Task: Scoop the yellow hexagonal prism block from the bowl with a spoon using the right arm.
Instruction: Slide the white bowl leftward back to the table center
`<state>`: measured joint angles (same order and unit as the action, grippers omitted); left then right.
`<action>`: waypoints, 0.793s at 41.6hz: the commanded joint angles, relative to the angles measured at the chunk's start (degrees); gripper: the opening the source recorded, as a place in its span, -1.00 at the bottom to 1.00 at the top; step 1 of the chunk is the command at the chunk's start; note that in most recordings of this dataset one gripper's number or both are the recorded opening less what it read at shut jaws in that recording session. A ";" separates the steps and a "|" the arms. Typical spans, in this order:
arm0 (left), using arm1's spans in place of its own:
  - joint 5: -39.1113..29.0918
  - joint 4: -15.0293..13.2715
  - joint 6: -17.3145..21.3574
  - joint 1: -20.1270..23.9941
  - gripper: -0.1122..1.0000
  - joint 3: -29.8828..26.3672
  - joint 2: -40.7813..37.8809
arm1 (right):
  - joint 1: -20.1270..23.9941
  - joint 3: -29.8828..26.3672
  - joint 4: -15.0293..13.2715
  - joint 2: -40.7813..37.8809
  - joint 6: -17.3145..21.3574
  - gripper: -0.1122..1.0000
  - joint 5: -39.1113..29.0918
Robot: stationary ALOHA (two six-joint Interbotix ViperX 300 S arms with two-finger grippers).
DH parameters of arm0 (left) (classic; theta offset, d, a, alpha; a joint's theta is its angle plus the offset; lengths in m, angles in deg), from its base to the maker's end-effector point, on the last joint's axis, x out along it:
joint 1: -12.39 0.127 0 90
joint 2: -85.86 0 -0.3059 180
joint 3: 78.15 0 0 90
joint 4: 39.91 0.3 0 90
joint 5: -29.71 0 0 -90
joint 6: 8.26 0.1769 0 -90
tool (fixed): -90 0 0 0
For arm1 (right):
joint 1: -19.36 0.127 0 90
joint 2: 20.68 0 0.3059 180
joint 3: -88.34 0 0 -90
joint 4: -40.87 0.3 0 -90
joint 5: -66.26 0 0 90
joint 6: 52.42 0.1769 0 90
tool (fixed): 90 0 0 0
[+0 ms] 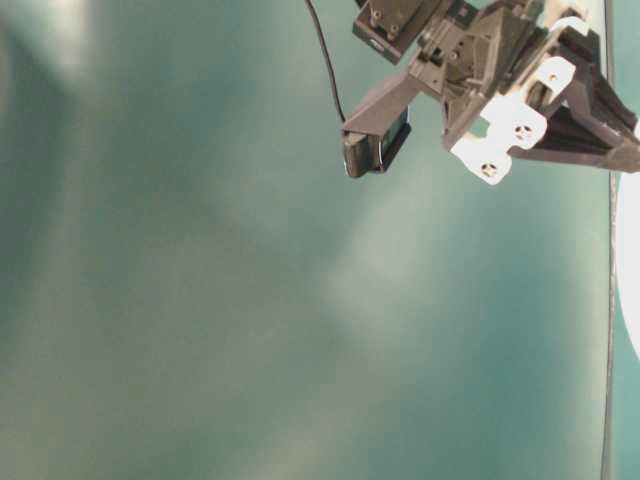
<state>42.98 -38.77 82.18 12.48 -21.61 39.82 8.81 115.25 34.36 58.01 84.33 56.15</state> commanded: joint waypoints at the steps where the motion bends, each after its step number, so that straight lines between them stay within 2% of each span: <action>1: 0.53 0.09 0.00 0.00 -0.80 -1.05 -0.35 | 0.09 -1.58 0.09 0.62 0.09 -0.65 0.70; 33: 0.53 0.18 0.00 0.00 -0.80 -1.05 -0.26 | 0.09 -1.58 0.09 0.26 0.00 -0.65 1.85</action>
<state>42.98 -38.77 82.18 12.48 -21.61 39.82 8.81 114.99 34.36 57.39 84.33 57.20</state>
